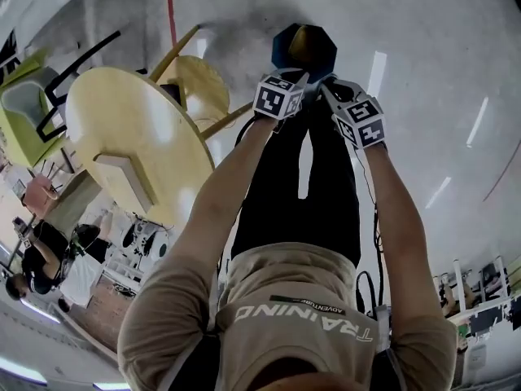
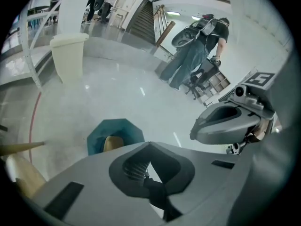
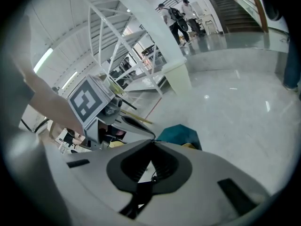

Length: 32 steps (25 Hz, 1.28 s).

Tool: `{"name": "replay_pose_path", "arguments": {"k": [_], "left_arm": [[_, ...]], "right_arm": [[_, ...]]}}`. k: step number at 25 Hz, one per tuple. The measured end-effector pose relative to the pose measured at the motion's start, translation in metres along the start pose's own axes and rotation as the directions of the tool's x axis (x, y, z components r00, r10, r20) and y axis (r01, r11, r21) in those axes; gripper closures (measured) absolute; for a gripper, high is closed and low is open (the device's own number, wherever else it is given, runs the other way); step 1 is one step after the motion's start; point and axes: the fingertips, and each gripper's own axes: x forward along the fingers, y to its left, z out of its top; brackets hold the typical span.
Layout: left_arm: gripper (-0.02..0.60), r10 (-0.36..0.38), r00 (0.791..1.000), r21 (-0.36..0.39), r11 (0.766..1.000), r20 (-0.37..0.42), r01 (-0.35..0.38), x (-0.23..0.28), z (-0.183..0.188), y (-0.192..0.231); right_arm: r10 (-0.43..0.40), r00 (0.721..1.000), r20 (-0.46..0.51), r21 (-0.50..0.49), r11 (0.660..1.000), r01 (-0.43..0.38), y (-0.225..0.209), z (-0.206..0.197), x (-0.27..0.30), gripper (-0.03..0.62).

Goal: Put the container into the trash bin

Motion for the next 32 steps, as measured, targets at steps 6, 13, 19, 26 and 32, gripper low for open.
{"name": "replay_pose_path", "arguments": {"k": [6,13,19,26,32], "left_arm": [[0.574,0.01,0.997,0.035,0.999,0.07,-0.013,-0.089,0.022,-0.046],[0.572,0.03,0.981,0.023,0.999,0.19,-0.035,-0.193,0.052,-0.105],[0.574,0.046,0.948,0.048,0.997,0.314,-0.064,-0.265,0.09,-0.124],[0.572,0.066,0.876,0.074,0.991,0.478,-0.115,-0.349,0.122,-0.162],[0.572,0.035,0.787,0.165,0.971,0.616,-0.172,-0.429,0.16,-0.189]], "right_arm": [[0.01,0.998,0.068,-0.016,1.0,-0.009,0.058,0.041,-0.068,0.597],[0.038,0.992,0.117,-0.059,0.998,-0.032,0.12,0.08,-0.149,0.595],[0.04,0.973,0.225,-0.144,0.99,-0.008,0.161,0.136,-0.196,0.595],[-0.005,0.931,0.366,-0.209,0.974,0.087,0.212,0.187,-0.262,0.597],[-0.013,0.886,0.464,-0.259,0.954,0.15,0.243,0.23,-0.308,0.596]]}}
